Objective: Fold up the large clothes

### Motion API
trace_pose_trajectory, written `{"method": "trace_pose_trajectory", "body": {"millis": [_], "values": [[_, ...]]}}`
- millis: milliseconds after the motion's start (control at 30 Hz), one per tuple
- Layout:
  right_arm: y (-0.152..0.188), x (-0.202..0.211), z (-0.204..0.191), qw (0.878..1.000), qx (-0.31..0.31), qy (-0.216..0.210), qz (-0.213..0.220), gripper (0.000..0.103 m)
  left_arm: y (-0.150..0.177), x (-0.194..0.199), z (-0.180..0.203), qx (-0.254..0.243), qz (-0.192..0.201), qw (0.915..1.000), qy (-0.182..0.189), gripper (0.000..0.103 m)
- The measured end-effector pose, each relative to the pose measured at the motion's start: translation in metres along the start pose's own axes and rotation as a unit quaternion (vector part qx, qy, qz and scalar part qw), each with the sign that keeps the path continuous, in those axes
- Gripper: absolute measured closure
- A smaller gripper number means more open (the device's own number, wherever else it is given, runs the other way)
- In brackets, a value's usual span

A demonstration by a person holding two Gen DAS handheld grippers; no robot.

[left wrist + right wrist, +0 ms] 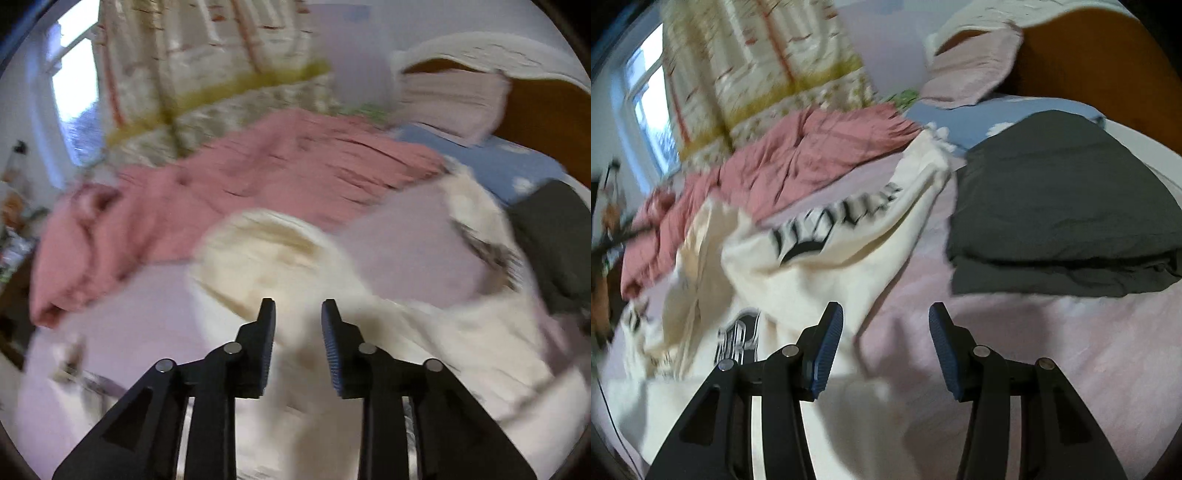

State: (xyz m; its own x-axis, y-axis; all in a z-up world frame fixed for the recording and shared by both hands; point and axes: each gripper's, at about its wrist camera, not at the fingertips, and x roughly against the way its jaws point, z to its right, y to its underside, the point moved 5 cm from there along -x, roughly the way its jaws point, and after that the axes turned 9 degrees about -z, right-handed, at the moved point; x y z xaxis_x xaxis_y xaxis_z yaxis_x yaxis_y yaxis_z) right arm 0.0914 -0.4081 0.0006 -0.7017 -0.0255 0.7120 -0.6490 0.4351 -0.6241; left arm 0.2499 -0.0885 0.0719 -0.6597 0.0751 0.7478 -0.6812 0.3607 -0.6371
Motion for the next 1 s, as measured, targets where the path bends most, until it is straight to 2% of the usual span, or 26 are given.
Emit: {"method": "trace_pose_trajectory", "body": {"millis": [100, 200, 233, 333, 367, 400, 433, 467, 500, 567, 633, 667, 733, 800, 867, 933, 967, 1000], "values": [[-0.028, -0.019, 0.015, 0.998, -0.025, -0.057, -0.027, 0.052, 0.032, -0.018, 0.042, 0.008, -0.054, 0.9975, 0.046, 0.071], [-0.050, -0.064, 0.014, 0.989, -0.036, -0.099, -0.100, 0.052, 0.058, -0.030, 0.057, 0.033, -0.068, 0.9965, 0.035, 0.071], [-0.057, -0.085, 0.011, 0.985, -0.043, -0.112, -0.126, 0.052, 0.072, -0.033, 0.060, 0.045, -0.076, 0.9949, 0.049, 0.071], [-0.061, -0.134, 0.012, 0.981, -0.061, -0.083, -0.167, 0.052, 0.104, -0.032, 0.057, 0.065, -0.091, 0.9915, 0.066, 0.066], [-0.060, -0.146, 0.013, 0.979, -0.059, -0.073, -0.178, 0.052, 0.112, -0.028, 0.055, 0.062, -0.086, 0.9928, 0.056, 0.062], [-0.059, -0.155, 0.014, 0.980, -0.053, -0.065, -0.181, 0.052, 0.118, -0.028, 0.052, 0.056, -0.077, 0.9946, 0.040, 0.054], [-0.061, -0.156, 0.013, 0.983, -0.049, -0.065, -0.163, 0.057, 0.126, -0.032, 0.052, 0.049, -0.065, 0.9961, 0.033, 0.049], [-0.064, -0.155, 0.013, 0.987, -0.048, -0.061, -0.142, 0.069, 0.133, -0.040, 0.053, 0.051, -0.063, 0.9959, 0.042, 0.048], [-0.064, -0.155, 0.014, 0.988, -0.048, -0.054, -0.135, 0.097, 0.139, -0.053, 0.051, 0.061, -0.077, 0.9938, 0.052, 0.046], [-0.065, -0.143, 0.017, 0.991, -0.051, -0.065, -0.108, 0.097, 0.135, -0.055, 0.047, 0.071, -0.077, 0.9928, 0.060, 0.047], [-0.066, -0.114, 0.019, 0.996, -0.035, -0.037, -0.069, 0.097, 0.136, -0.054, 0.049, 0.064, -0.072, 0.9942, 0.048, 0.047], [-0.065, -0.087, 0.020, 0.999, -0.022, -0.017, -0.039, 0.097, 0.136, -0.054, 0.051, 0.060, -0.070, 0.9949, 0.042, 0.047], [-0.061, -0.043, 0.021, 1.000, -0.012, -0.008, 0.001, 0.097, 0.137, -0.057, 0.051, 0.060, -0.071, 0.9948, 0.041, 0.047], [-0.045, 0.002, 0.014, 0.999, -0.004, -0.051, 0.018, 0.097, 0.137, -0.057, 0.051, 0.061, -0.070, 0.9948, 0.042, 0.047], [-0.017, 0.026, 0.001, 0.995, 0.023, -0.093, -0.001, 0.097, 0.137, -0.056, 0.051, 0.059, -0.069, 0.9952, 0.037, 0.046], [0.016, 0.024, -0.016, 0.989, 0.064, -0.123, -0.058, 0.096, 0.138, -0.054, 0.051, 0.057, -0.069, 0.9954, 0.035, 0.047], [0.036, 0.016, -0.025, 0.983, 0.089, -0.129, -0.098, 0.096, 0.138, -0.054, 0.051, 0.057, -0.069, 0.9953, 0.035, 0.047], [0.044, 0.010, -0.028, 0.982, 0.098, -0.121, -0.110, 0.094, 0.138, -0.054, 0.051, 0.057, -0.069, 0.9954, 0.034, 0.047]]}}
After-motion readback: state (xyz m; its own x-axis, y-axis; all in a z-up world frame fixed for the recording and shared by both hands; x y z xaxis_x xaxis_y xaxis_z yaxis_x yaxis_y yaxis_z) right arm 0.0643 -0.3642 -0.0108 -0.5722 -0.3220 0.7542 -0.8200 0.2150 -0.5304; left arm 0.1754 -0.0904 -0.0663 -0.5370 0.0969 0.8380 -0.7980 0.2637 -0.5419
